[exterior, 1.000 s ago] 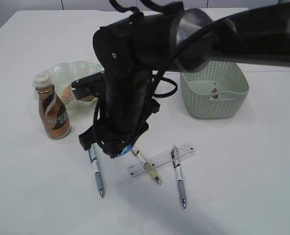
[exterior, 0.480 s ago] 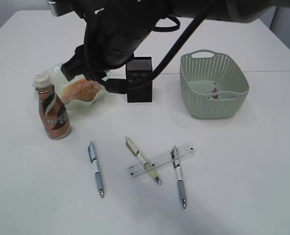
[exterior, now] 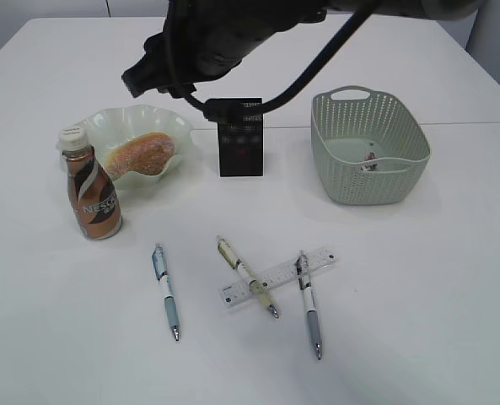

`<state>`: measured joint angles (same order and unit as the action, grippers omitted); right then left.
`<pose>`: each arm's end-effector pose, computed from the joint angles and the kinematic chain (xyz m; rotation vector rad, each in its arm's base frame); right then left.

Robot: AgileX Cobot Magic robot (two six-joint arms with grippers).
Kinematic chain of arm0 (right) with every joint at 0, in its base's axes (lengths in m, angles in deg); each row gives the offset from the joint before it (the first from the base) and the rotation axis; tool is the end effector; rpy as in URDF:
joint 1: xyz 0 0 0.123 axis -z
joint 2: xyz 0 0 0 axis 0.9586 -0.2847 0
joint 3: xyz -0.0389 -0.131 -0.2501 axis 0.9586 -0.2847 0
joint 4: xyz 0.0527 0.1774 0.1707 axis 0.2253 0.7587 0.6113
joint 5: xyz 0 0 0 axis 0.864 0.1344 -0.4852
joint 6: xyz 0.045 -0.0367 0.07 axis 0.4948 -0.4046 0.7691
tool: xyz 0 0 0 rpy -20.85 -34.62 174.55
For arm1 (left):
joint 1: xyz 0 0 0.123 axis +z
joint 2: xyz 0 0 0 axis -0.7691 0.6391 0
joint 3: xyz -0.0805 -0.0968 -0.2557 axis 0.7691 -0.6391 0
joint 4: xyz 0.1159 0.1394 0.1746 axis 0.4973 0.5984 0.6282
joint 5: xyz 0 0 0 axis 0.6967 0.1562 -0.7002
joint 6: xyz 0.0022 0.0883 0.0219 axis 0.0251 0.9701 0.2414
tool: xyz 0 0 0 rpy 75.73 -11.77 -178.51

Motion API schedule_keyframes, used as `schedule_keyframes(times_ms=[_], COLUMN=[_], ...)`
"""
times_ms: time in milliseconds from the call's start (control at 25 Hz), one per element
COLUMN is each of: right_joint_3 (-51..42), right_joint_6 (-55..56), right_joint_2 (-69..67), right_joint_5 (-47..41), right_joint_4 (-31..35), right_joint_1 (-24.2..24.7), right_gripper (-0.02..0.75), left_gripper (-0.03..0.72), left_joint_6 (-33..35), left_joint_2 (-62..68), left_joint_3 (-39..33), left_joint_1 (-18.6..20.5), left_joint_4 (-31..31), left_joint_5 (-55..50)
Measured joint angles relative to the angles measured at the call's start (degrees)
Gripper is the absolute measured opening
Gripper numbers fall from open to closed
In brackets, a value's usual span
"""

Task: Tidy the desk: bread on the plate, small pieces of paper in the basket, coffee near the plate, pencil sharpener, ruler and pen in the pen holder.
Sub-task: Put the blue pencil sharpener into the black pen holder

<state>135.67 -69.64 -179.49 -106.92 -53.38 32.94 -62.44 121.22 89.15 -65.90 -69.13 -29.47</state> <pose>0.3560 0.2868 0.3138 -0.8106 2.0790 0.1653 0.1251 -0.0427 0.3330 0.2037 2.7044 -0.2358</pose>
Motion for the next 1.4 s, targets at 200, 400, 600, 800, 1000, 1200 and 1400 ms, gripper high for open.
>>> schedule_keyframes(times_ms=[200,400,600,800,1000,1200,1400], right_joint_3=[0.0,0.0,0.0,0.0,0.0,0.0,0.0], right_joint_6=[3.5,5.9,6.1,6.1,6.1,6.2,6.2], right_joint_2=[0.0,0.0,-2.4,-7.1,-10.1,-11.4,-12.8], right_joint_5=[5.5,16.4,26.4,31.9,32.4,32.9,34.0], right_joint_4=[-0.1,-0.5,-0.8,-1.2,-1.4,-1.4,-1.4], right_joint_1=[4.3,9.2,10.6,10.6,11.7,13.9,15.9], right_gripper=[0.333,0.333,0.333,0.333,0.333,0.333,0.333], left_gripper=[0.414,0.413,0.413,0.413,0.394,0.367,0.361], left_joint_6=[0.0,0.0,0.0,0.0,0.0,0.0,0.0], left_joint_2=[0.0,0.0,0.0,0.0,0.0,0.0,0.0], left_joint_3=[0.0,0.0,0.0,0.0,0.0,0.0,0.0], left_joint_1=[0.0,0.0,0.0,0.0,0.0,0.0,0.0], left_joint_4=[-0.4,-0.4,-0.4,-0.4,-0.4,-0.4,-0.5], left_joint_5=[0.0,0.0,0.0,0.0,0.0,0.0,0.0])
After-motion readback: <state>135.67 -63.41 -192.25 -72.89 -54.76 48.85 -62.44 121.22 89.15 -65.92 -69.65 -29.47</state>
